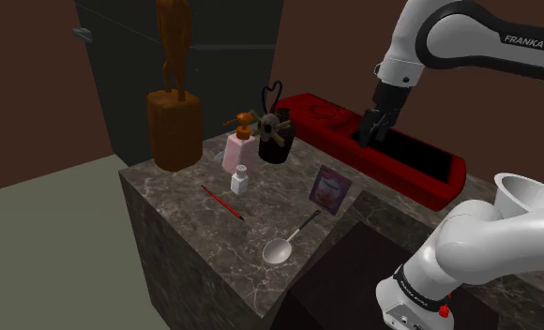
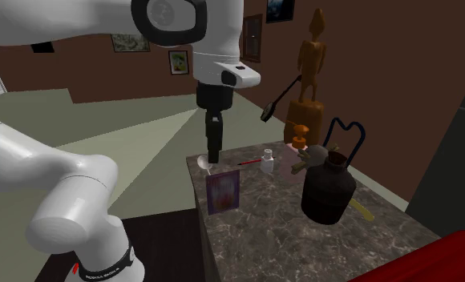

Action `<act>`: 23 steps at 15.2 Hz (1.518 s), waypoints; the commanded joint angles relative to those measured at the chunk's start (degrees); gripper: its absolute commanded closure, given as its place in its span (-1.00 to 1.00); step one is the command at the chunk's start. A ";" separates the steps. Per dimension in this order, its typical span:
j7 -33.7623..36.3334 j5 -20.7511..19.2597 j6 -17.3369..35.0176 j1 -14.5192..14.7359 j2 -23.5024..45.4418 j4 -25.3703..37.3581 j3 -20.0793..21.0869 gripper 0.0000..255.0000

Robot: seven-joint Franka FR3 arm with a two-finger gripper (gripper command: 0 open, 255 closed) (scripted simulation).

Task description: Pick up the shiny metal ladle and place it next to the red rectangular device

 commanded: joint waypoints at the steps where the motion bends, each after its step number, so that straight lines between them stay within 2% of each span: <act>1: 0.00 0.00 0.00 0.00 0.00 0.00 0.00 -1.00; 7: 21.28 8.37 6.08 -3.09 -9.53 -12.88 8.29 -1.00; 13: 43.22 19.54 13.74 -4.31 -14.59 -21.65 19.93 -1.00; 19: 65.49 31.37 24.51 -5.70 -11.93 -24.83 34.61 -1.00; 23: 79.94 37.64 33.12 -9.57 -5.97 -23.50 45.67 -1.00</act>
